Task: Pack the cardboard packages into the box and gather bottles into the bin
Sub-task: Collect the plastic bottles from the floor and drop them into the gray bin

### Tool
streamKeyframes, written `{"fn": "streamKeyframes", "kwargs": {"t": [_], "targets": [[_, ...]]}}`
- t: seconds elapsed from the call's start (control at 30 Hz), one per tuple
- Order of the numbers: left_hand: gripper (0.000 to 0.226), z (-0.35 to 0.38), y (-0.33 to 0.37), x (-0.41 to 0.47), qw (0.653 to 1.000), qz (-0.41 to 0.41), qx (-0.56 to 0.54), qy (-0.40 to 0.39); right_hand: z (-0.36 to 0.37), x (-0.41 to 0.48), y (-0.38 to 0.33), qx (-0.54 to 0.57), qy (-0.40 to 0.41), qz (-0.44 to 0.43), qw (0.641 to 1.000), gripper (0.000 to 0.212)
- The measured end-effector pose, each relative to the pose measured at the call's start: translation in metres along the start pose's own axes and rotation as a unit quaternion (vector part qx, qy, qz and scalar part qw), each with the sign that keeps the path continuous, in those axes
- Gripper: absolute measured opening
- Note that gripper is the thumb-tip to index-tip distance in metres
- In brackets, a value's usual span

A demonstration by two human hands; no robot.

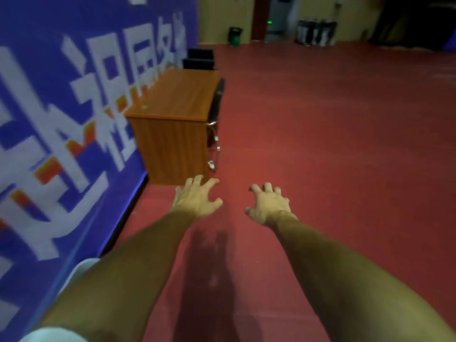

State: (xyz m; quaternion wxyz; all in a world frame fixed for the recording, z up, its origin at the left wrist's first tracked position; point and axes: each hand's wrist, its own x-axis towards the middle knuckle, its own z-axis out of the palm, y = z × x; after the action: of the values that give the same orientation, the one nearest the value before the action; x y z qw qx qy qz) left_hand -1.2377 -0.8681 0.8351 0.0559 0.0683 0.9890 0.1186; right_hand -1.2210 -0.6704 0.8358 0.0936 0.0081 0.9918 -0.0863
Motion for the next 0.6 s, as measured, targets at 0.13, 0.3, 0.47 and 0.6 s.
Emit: {"fn": "streamKeyframes", "kwargs": {"t": [0.13, 0.3, 0.47, 0.6], "targets": [[0.063, 0.036, 0.126, 0.019, 0.996, 0.084, 0.021, -0.022, -0.009, -0.028, 0.127, 0.016, 0.019, 0.088, 0.996, 0.062], [0.061, 0.081, 0.284, 0.023, 0.983, 0.170, 0.033, -0.059, -0.022, -0.076, 0.283, 0.035, 0.027, 0.177, 0.983, 0.062], [0.061, 0.118, 0.433, 0.021, 0.962, 0.262, 0.023, -0.068, -0.034, -0.141, 0.421, 0.054, 0.044, 0.279, 0.958, 0.062], [0.061, 0.147, 0.537, 0.008, 0.935, 0.339, 0.042, -0.100, -0.034, -0.192, 0.504, 0.077, 0.056, 0.353, 0.931, 0.063]]}}
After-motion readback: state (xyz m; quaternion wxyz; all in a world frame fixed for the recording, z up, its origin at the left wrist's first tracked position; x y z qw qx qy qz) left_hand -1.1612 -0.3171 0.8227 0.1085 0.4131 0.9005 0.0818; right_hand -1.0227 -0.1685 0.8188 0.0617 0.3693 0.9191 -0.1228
